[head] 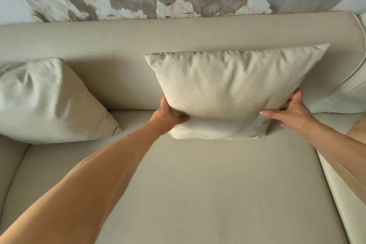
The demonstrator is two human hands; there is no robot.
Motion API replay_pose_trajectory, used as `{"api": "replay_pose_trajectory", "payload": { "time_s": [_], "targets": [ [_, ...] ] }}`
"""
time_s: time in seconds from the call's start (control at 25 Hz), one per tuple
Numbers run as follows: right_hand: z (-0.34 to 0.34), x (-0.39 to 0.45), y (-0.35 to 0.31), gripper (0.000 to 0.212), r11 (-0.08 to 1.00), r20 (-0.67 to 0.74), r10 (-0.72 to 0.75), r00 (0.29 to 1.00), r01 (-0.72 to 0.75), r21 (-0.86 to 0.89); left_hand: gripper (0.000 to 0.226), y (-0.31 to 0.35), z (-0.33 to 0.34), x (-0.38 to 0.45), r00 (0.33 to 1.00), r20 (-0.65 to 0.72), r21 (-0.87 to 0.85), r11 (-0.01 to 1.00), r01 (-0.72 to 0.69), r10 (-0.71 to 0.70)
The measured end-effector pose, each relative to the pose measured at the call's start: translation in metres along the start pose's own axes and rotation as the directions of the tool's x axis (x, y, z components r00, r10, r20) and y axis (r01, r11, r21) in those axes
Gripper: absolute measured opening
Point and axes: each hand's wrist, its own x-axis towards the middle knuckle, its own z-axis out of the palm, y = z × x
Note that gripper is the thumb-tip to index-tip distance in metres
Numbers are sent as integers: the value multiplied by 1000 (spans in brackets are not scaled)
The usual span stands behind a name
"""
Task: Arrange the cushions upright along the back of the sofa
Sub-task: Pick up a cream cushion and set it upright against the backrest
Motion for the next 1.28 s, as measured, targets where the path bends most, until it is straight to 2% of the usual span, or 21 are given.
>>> {"api": "replay_pose_trajectory", "payload": {
  "time_s": [0.16,0.24,0.36,0.48,0.68,0.84,0.96,1.28],
  "targets": [
    [18,-3,0,99,994,-51,-50,997,55,90,86,-5,-14,1,1000,-22,-1,1000,-4,4],
    [31,-4,-3,97,994,-19,-63,998,64,94,83,-12,-27,0,999,-48,-4,1000,5,-5],
    [42,-8,-9,100,996,-7,-78,997,79,37,81,-21,-37,-4,998,-44,44,998,45,-43],
    [43,-5,-13,100,997,5,-73,997,73,22,77,-18,-33,-4,997,-31,22,997,75,-74],
    [35,-6,-7,101,996,-38,-89,995,89,-11,86,-7,-27,-4,999,-24,12,1000,23,-23],
    [30,-9,-6,96,994,-97,-103,990,99,-43,85,0,-21,-4,999,-3,25,999,40,-39],
    [23,-5,-3,95,994,-91,-113,989,113,-10,79,0,-16,-4,999,20,31,999,34,-35],
    [2,8,10,104,995,-74,1,997,-8,-96,78,10,4,1,1000,5,114,993,0,-1]
  ]
}}
